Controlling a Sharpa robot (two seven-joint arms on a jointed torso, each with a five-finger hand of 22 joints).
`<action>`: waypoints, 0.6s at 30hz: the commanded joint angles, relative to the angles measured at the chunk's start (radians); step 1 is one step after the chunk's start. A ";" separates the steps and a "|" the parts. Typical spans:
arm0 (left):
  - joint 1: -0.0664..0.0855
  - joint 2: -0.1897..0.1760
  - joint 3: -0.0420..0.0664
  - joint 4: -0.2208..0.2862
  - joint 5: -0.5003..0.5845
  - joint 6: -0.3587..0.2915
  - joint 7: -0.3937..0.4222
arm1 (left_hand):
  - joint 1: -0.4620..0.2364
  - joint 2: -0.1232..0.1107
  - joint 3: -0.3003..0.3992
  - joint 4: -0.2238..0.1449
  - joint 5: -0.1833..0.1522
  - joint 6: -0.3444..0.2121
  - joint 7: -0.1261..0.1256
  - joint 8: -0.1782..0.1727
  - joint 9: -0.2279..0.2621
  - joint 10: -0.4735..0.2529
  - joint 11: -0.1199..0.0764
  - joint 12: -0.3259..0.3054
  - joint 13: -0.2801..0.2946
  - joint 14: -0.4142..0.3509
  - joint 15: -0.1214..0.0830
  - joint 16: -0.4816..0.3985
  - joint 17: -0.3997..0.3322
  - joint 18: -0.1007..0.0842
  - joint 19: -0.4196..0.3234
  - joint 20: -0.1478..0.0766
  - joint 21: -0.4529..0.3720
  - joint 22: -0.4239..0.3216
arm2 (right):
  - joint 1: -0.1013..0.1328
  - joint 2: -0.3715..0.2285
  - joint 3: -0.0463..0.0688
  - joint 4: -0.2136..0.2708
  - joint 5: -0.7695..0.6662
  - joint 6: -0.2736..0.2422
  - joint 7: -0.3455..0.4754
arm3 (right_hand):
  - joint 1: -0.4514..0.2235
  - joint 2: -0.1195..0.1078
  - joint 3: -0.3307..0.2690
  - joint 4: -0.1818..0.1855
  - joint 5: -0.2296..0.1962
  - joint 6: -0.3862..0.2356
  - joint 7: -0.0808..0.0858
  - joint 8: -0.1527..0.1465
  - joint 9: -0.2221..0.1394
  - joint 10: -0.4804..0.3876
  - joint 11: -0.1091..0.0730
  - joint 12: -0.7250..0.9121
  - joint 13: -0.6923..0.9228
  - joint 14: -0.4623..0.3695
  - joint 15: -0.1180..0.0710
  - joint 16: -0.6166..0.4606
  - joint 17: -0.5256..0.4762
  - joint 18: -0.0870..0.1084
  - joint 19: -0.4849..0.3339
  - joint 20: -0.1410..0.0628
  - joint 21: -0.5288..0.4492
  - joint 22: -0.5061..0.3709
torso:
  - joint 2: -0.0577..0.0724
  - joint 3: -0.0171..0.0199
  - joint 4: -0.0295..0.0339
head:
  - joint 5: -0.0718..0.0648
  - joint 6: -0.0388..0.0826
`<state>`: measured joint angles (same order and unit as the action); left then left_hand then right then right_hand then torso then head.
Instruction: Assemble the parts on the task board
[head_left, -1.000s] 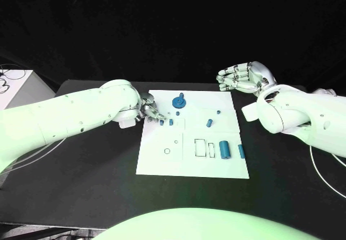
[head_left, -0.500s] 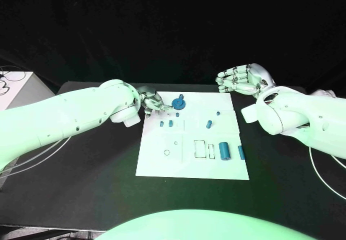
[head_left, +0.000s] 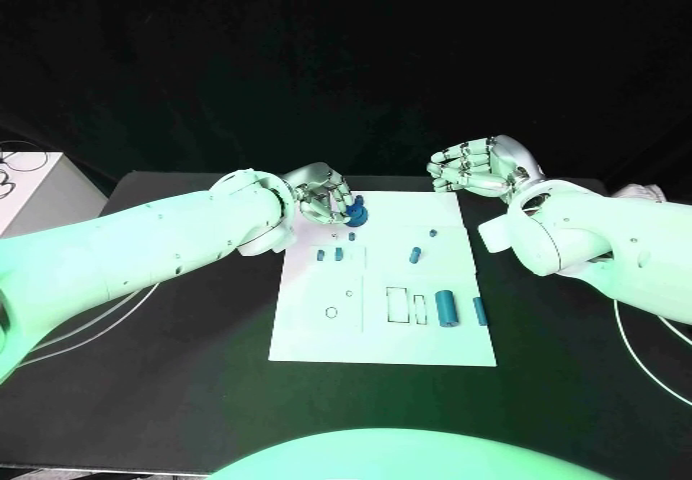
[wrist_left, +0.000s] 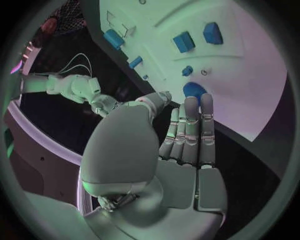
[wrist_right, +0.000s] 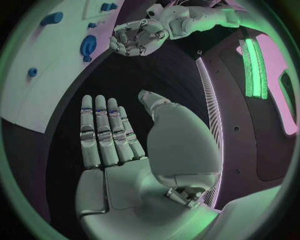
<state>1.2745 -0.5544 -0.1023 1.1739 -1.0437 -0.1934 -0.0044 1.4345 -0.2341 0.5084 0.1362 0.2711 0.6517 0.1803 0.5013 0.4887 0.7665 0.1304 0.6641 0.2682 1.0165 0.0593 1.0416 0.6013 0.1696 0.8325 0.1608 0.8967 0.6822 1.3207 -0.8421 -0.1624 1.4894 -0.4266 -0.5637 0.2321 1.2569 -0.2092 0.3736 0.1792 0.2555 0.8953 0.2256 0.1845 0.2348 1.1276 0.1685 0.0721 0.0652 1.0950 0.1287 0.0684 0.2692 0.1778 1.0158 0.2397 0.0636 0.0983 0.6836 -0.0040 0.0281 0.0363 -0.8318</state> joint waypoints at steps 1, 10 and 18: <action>-0.001 0.025 -0.008 -0.029 -0.169 -0.027 0.100 | -0.001 -0.012 0.002 -0.004 -0.007 0.011 -0.007 -0.011 -0.017 -0.001 0.001 -0.010 -0.014 -0.001 0.002 0.001 -0.005 0.011 -0.009 0.000 0.005 0.002 | -0.001 0.002 0.000 0.000 -0.005 0.013 0.007 | 0.003 0.010 -0.004 -0.005 0.005 0.000 0.006 -0.006 -0.001 -0.003 0.001 -0.003 -0.001 -0.007 0.003 -0.004 -0.002 0.006 -0.008 0.003 0.000 -0.002 | 0.001 0.0011 -0.0014 | -0.001 0.003; -0.002 0.079 -0.031 -0.085 -0.278 0.054 0.077 | -0.029 -0.028 -0.022 -0.011 -0.017 0.050 -0.015 -0.039 -0.074 -0.004 0.000 -0.029 -0.052 0.027 0.003 0.052 -0.008 0.013 0.007 0.003 0.016 0.011 | -0.001 0.004 0.000 0.000 -0.009 0.013 0.008 | 0.005 0.011 -0.003 -0.006 0.005 0.000 0.006 -0.006 -0.001 -0.003 0.001 -0.003 -0.001 -0.007 0.003 -0.003 -0.002 0.006 -0.008 0.003 0.000 -0.002 | 0.002 0.0003 -0.0008 | -0.009 0.004; -0.002 0.100 -0.036 -0.105 -0.324 0.105 0.047 | -0.042 -0.026 -0.054 -0.009 -0.022 0.118 -0.025 -0.048 -0.110 0.030 -0.008 -0.012 -0.068 0.056 -0.004 0.126 -0.005 0.013 0.033 -0.002 0.038 0.025 | -0.001 0.007 0.000 -0.002 -0.010 0.013 0.008 | 0.006 0.011 -0.003 -0.006 0.005 0.000 0.005 -0.006 -0.002 -0.003 0.001 -0.003 -0.001 -0.007 0.003 -0.003 -0.003 0.006 -0.008 0.003 0.001 -0.003 | 0.000 0.0005 0.0001 | -0.011 -0.002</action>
<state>1.2723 -0.4581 -0.1385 1.0693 -1.3139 -0.1414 0.0522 1.3940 -0.2639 0.4578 0.1284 0.2555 0.7628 0.1555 0.4579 0.3810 0.7922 0.1232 0.6499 0.2011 1.0669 0.0555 1.1633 0.5962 0.1696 0.8581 0.1574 0.9315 0.7064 1.3206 -0.8366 -0.1624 1.4880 -0.4283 -0.5636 0.2320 1.2613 -0.2049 0.3712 0.1768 0.2555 0.8953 0.2255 0.1845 0.2349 1.1276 0.1685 0.0721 0.0653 1.0950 0.1287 0.0684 0.2680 0.1779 1.0122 0.2433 0.0636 0.0972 0.6846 -0.0034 0.0274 0.0261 -0.8309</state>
